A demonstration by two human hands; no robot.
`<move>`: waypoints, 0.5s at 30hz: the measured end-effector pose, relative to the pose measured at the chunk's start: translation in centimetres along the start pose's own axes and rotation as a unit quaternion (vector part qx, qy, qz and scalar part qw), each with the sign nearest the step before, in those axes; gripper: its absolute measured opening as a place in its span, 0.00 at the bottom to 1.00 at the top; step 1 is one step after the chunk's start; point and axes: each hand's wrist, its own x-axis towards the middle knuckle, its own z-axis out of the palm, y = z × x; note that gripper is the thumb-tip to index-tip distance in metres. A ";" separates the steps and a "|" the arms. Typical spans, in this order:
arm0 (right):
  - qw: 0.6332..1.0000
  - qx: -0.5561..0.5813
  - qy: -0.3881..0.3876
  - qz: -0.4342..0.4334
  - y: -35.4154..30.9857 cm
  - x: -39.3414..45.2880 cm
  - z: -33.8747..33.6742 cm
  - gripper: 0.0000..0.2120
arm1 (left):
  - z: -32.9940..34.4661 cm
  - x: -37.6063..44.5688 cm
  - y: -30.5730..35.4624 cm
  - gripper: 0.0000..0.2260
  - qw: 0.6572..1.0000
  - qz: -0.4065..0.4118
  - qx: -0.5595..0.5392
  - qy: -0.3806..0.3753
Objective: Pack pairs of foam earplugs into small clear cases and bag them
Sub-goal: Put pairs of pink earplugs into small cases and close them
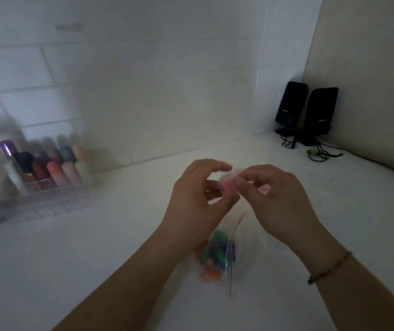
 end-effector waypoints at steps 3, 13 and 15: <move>0.999 0.032 -0.010 0.031 -0.2 0.0 -0.1 0.05 | 0.0 -0.1 -0.5 0.15 0.994 0.050 0.100 0.015; 0.898 0.207 0.376 0.097 1.9 2.4 -6.2 0.07 | 2.6 5.3 0.8 0.17 0.961 0.065 0.246 -0.105; 0.836 0.272 0.460 0.125 3.3 2.6 -7.9 0.09 | 4.5 8.3 0.6 0.15 0.955 0.066 0.255 -0.139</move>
